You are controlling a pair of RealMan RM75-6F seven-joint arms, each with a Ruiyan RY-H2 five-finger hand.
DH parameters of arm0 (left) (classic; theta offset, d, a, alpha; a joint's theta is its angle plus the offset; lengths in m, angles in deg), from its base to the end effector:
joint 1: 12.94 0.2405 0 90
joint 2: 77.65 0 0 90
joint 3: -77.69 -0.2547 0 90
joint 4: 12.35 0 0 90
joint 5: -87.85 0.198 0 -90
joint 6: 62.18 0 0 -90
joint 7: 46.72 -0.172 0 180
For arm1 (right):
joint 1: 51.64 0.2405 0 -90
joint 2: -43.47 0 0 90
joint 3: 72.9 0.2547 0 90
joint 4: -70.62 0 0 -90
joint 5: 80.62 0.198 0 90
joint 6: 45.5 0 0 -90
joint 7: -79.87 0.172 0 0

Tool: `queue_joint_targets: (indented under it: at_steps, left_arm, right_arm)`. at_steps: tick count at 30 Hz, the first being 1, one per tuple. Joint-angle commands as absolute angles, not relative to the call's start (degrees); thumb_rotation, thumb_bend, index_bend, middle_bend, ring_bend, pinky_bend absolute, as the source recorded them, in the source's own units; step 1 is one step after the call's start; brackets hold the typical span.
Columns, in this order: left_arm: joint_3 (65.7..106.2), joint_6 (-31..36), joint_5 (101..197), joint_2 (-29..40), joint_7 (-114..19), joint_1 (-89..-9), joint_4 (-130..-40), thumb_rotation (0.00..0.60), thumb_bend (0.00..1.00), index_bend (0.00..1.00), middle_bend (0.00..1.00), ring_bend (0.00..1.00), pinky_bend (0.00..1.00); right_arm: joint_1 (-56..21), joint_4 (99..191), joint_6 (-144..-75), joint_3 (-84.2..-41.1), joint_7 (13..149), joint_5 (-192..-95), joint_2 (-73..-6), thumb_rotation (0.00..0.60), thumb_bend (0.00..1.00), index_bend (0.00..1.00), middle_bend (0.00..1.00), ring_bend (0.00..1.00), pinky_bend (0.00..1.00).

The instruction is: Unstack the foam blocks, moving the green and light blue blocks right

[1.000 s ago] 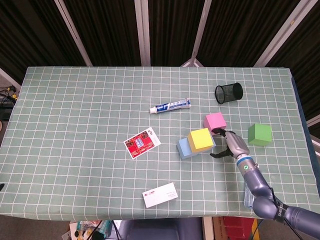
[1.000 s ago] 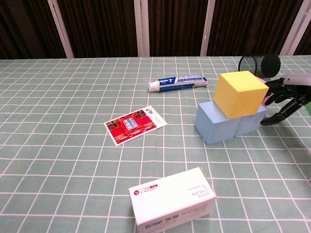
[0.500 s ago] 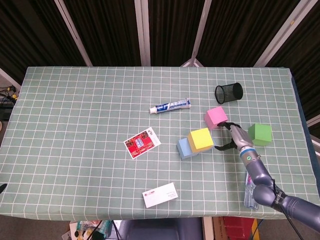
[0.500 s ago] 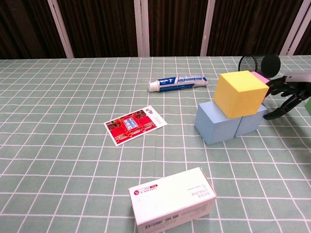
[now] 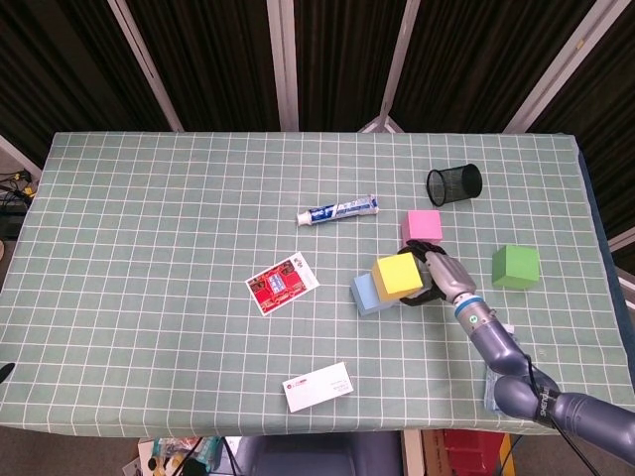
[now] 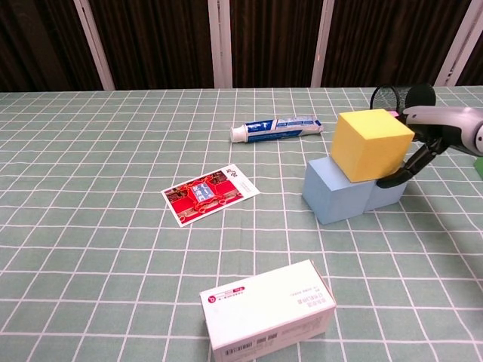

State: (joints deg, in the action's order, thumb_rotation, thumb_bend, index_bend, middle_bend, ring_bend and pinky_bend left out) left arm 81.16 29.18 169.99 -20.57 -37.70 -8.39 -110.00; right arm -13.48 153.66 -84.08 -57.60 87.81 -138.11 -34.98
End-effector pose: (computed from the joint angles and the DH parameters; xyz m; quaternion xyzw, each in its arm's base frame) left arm -0.3255 0.1565 0.2226 -0.4923 -0.4389 -0.4037 0.6341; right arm -0.2101 -0.3844 0.0291 0.6130 -0.6008 0.3650 0.3606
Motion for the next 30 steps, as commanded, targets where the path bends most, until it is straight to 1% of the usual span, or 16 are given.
queue_joint_targets:
  at_steps: [1,12,15,18,19,20,22,23,25,30]
  left_arm:
    - [81.18,29.16,169.95,-20.57,-37.77,-8.42,-110.07,0.600,0.18,0.18,0.00,0.00,0.00]
    - [81.22,29.03,169.57,-20.55,-38.23,-8.45,-110.41,0.600,0.18,0.18,0.00,0.00,0.00]
    - [81.21,29.12,169.57,-20.51,-38.38,-8.42,-110.50,0.600,0.18,0.18,0.00,0.00,0.00]
    - [81.19,29.13,169.63,-20.47,-38.54,-8.44,-110.56,0.600,0.18,0.18,0.00,0.00,0.00]
    - [81.15,29.07,169.67,-20.47,-38.56,-8.46,-110.58,0.600,0.18,0.18,0.00,0.00,0.00]
    - [81.08,28.95,169.76,-20.49,-38.54,-8.50,-110.60,0.600,0.18,0.18,0.00,0.00,0.00]
    - [80.92,28.73,170.00,-20.55,-38.50,-8.59,-110.63,0.600,0.18,0.18,0.00,0.00,0.00]
    - [80.85,28.66,170.13,-20.59,-38.48,-8.62,-110.63,0.600,0.18,0.18,0.00,0.00,0.00]
    - [80.72,28.50,170.29,-20.66,-38.41,-8.67,-110.62,0.600,0.18,0.18,0.00,0.00,0.00]
    - [80.62,28.42,170.41,-20.80,-38.12,-8.68,-110.61,0.600,0.18,0.18,0.00,0.00,0.00]
  right_arm:
    - [-12.88,153.87,-84.40,-57.80,86.89,-137.95,-35.31,0.600,0.17,0.24,0.10,0.00,0.00]
    - [-10.54,151.90,-83.29,-60.05,82.37,-134.07,-36.86,0.600,0.17,0.24,0.10,0.00,0.00]
    - [-10.28,150.57,-83.77,-60.47,81.48,-132.89,-37.58,0.600,0.17,0.24,0.13,0.07,0.00]
    - [-10.29,150.00,-84.38,-60.62,81.19,-132.55,-37.88,0.600,0.17,0.25,0.24,0.20,0.00]
    - [-10.33,149.91,-84.61,-60.59,81.21,-132.56,-37.95,0.600,0.17,0.27,0.30,0.26,0.00]
    - [-10.40,149.82,-84.94,-60.57,81.26,-132.65,-38.04,0.600,0.17,0.30,0.36,0.32,0.00]
    - [-10.49,149.67,-85.40,-60.54,81.29,-132.86,-38.19,0.600,0.17,0.42,0.51,0.44,0.01]
    - [-10.55,149.55,-85.80,-60.50,81.30,-133.09,-38.34,0.600,0.17,0.47,0.56,0.49,0.02]
    - [-10.94,149.48,-86.86,-60.24,82.13,-134.10,-38.83,0.600,0.17,0.50,0.61,0.53,0.04]
    - [-11.82,149.39,-86.42,-60.16,85.63,-136.58,-39.00,0.600,0.17,0.51,0.62,0.54,0.04]
